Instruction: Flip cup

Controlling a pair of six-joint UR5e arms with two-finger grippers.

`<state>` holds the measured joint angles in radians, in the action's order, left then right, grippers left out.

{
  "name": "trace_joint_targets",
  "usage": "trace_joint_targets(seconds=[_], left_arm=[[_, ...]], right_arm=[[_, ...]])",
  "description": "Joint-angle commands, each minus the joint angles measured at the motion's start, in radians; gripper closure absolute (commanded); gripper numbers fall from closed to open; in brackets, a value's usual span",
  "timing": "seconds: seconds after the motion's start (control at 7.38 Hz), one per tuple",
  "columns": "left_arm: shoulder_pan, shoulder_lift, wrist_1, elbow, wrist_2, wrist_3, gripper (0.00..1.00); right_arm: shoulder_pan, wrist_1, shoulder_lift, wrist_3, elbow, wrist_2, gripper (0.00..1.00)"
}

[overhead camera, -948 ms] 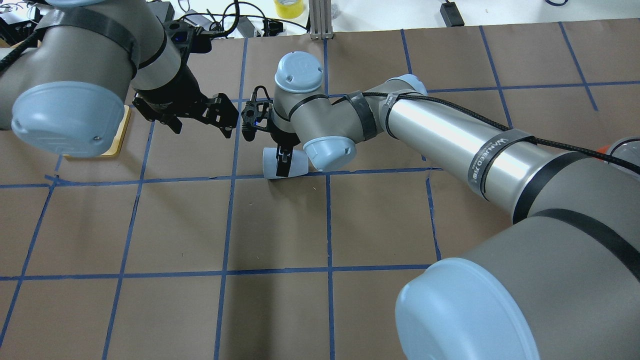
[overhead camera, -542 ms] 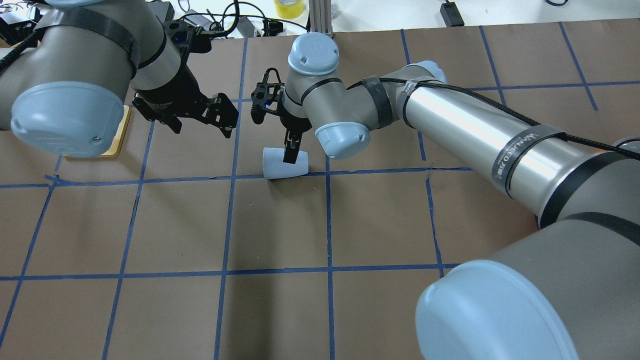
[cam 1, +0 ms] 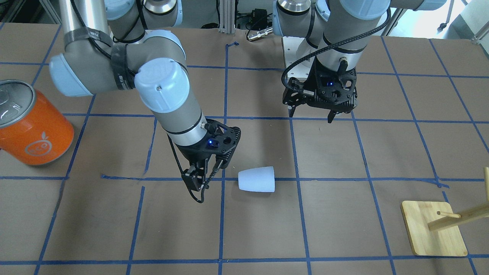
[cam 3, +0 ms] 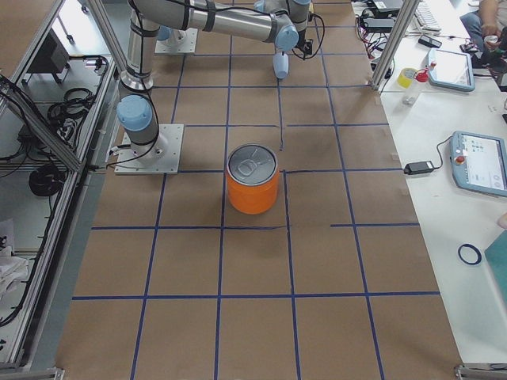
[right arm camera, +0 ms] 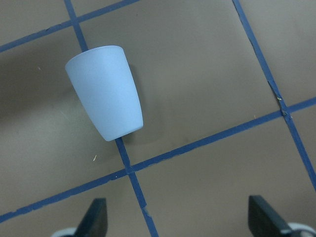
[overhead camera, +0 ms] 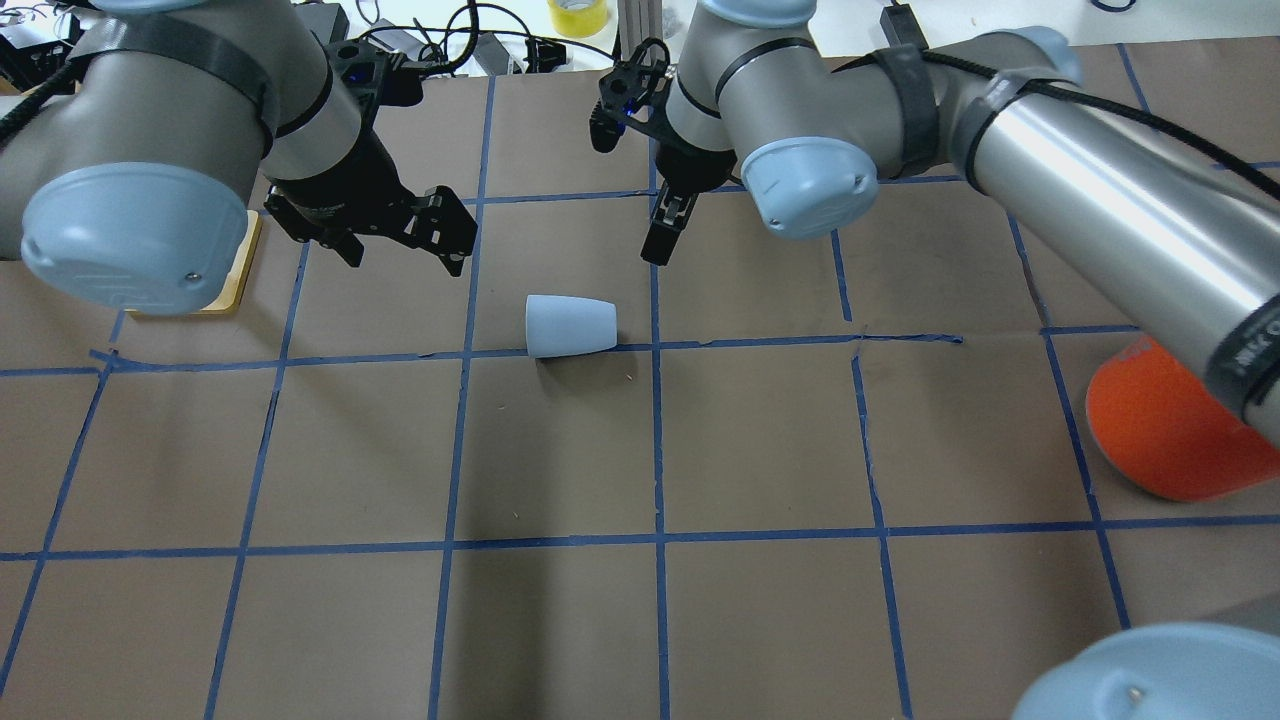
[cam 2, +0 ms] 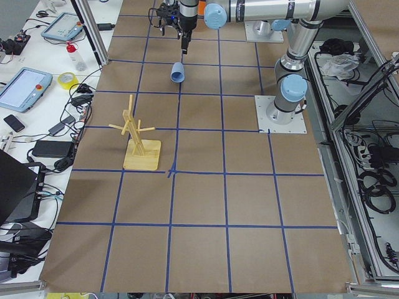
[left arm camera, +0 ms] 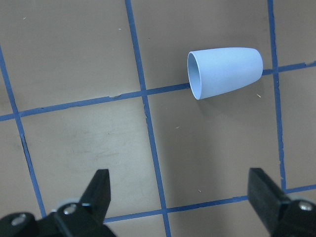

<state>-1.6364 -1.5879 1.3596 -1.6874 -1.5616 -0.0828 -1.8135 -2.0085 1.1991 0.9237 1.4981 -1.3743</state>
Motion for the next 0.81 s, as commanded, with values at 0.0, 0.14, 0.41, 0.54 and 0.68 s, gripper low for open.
trace_joint_targets(seconds=[0.0, 0.14, 0.41, 0.54, 0.68], left_arm=[[0.0, -0.001, 0.001, -0.002, 0.0, 0.0, 0.0], [0.0, -0.001, 0.001, -0.002, 0.0, 0.0, 0.0], [0.0, -0.003, 0.001, -0.003, 0.0, 0.0, 0.0], [0.0, -0.003, 0.001, -0.005, 0.0, 0.0, 0.0], [0.001, -0.003, 0.001, -0.005, 0.002, -0.002, 0.0]], right_arm=[[0.06, 0.141, 0.109, -0.08, 0.001, -0.072, 0.0], [0.098, 0.172, 0.155, -0.124, 0.001, -0.081, 0.0], [0.17, 0.354, 0.308, -0.193, 0.001, -0.121, 0.0], [0.215, 0.394, 0.354, -0.297, 0.001, -0.12, 0.0], [0.22, 0.38, 0.39, -0.497, -0.005, -0.126, 0.0]])
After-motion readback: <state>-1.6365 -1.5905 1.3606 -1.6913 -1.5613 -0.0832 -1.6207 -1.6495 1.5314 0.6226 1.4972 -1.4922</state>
